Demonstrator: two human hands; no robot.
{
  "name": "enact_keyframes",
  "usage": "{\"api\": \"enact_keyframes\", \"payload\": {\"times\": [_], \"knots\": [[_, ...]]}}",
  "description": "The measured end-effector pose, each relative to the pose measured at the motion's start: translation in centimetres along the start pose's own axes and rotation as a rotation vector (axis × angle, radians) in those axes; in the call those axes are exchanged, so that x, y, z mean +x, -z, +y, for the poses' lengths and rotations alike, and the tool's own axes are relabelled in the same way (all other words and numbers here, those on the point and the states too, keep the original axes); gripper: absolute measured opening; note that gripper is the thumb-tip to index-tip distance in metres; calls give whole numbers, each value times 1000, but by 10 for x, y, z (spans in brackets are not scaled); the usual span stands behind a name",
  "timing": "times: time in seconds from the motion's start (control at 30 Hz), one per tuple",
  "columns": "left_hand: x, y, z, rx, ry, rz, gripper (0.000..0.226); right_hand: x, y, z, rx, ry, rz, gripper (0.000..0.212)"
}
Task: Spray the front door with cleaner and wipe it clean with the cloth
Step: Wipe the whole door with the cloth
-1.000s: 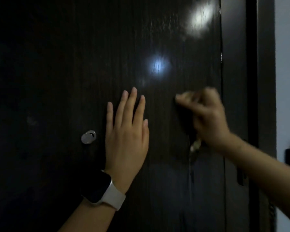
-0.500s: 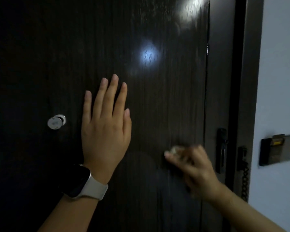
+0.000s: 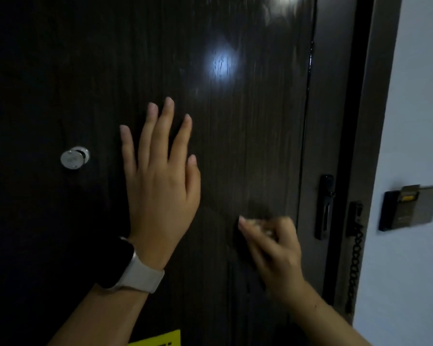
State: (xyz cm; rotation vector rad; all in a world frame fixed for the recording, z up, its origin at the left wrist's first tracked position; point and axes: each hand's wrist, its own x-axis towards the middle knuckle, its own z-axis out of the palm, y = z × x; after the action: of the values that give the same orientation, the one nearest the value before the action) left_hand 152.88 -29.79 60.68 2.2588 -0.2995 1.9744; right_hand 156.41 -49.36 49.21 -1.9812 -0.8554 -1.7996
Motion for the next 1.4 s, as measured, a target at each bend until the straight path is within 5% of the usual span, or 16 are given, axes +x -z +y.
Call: {"api": "enact_keyframes", "payload": {"times": [0.23, 0.43, 0.67, 0.9, 1.17, 1.4], "knots": [[-39, -18, 28, -68, -28, -58, 54, 105, 6, 9, 88, -177, 306, 21], [-44, -28, 25, -16, -47, -43, 53, 10, 0, -16, 160, -170, 180, 13], [-45, -28, 25, 4, -45, -41, 53, 104, 6, 7, 119, -148, 315, 4], [-46, -29, 24, 0, -48, -34, 52, -21, 6, 10, 94, 81, 56, 14], [-46, -30, 24, -10, -57, -11, 51, 142, 31, 75, 31, 11, 338, 5], [-47, -31, 24, -14, -46, -17, 50, -41, 26, 55, 35, 72, 38, 21]]}}
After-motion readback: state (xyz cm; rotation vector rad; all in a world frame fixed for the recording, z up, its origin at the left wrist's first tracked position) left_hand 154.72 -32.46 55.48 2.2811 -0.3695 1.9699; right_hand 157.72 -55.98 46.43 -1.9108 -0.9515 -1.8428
